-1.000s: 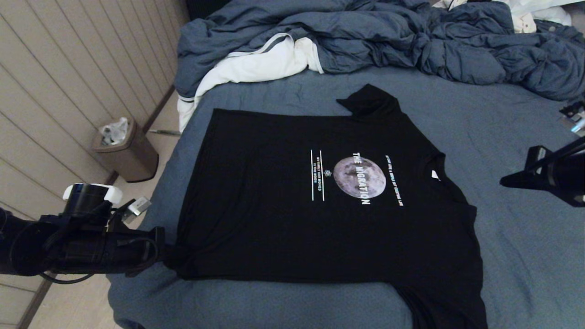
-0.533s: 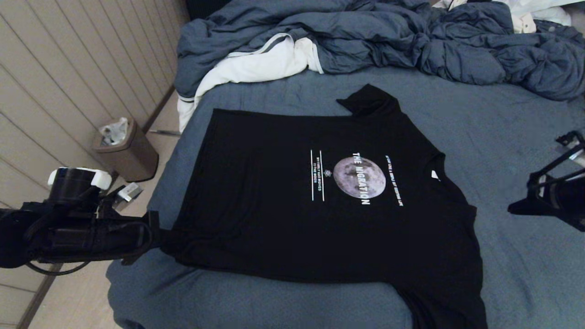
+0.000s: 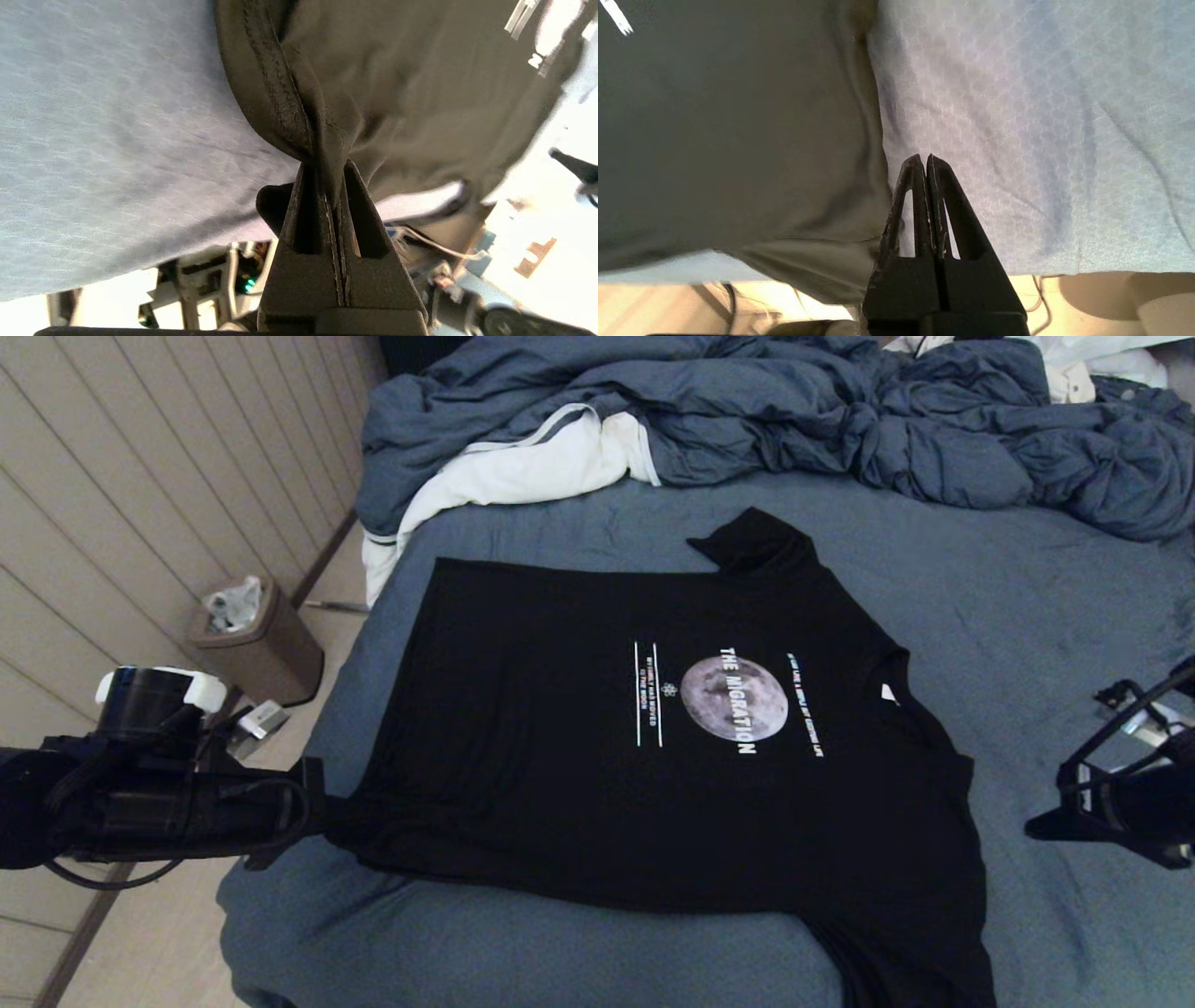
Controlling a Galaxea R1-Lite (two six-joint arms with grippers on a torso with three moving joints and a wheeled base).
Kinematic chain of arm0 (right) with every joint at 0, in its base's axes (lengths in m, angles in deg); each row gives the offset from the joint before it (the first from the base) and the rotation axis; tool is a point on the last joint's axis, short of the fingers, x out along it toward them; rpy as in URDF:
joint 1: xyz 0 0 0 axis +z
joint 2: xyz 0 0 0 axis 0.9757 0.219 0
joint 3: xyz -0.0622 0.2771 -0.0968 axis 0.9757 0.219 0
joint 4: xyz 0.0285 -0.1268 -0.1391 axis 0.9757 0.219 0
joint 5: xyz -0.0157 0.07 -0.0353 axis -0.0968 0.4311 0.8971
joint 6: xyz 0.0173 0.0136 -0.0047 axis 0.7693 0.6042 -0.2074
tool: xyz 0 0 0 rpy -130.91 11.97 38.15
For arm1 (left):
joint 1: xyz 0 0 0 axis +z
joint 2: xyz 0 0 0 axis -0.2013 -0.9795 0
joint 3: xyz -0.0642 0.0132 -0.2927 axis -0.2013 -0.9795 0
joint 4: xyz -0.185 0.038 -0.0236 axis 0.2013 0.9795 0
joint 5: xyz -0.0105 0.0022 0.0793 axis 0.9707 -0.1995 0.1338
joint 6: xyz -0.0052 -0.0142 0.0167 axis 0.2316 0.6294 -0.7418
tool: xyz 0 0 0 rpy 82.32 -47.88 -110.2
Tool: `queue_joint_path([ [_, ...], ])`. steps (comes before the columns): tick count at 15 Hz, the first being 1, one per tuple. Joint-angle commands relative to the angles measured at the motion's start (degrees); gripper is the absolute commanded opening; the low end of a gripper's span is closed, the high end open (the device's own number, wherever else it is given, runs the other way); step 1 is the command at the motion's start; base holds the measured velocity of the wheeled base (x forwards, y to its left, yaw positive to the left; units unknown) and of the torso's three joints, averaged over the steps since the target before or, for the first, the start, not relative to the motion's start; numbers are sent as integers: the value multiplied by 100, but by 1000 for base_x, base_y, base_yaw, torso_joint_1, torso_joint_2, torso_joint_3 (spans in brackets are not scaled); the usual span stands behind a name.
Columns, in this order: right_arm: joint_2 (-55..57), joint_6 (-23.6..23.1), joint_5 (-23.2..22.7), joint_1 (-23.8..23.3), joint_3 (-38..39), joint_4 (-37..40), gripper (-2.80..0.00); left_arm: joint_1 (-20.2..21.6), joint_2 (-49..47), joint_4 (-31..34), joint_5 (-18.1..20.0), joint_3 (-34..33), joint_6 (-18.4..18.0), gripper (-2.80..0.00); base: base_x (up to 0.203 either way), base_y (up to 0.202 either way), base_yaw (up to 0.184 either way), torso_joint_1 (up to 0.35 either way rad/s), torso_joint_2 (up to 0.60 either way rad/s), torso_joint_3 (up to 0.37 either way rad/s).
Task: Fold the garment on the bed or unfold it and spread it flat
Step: Fold the black T-shirt
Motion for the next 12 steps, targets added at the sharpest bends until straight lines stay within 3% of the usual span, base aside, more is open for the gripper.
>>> queue_joint_path([
  [1,127,-68,-40,31,70,1,-280,-3,-26,-34,-103,7,19,-280,0,0,0,0,0,0],
  [9,131,-93,-77,39,299,-473,-280,-12,35,10,-120,7,26,-280,0,0,0,0,0,0],
  [12,140,-79,-430,25,300,-468,-280,-12,44,19,-120,-7,28,-280,0,0,0,0,0,0],
])
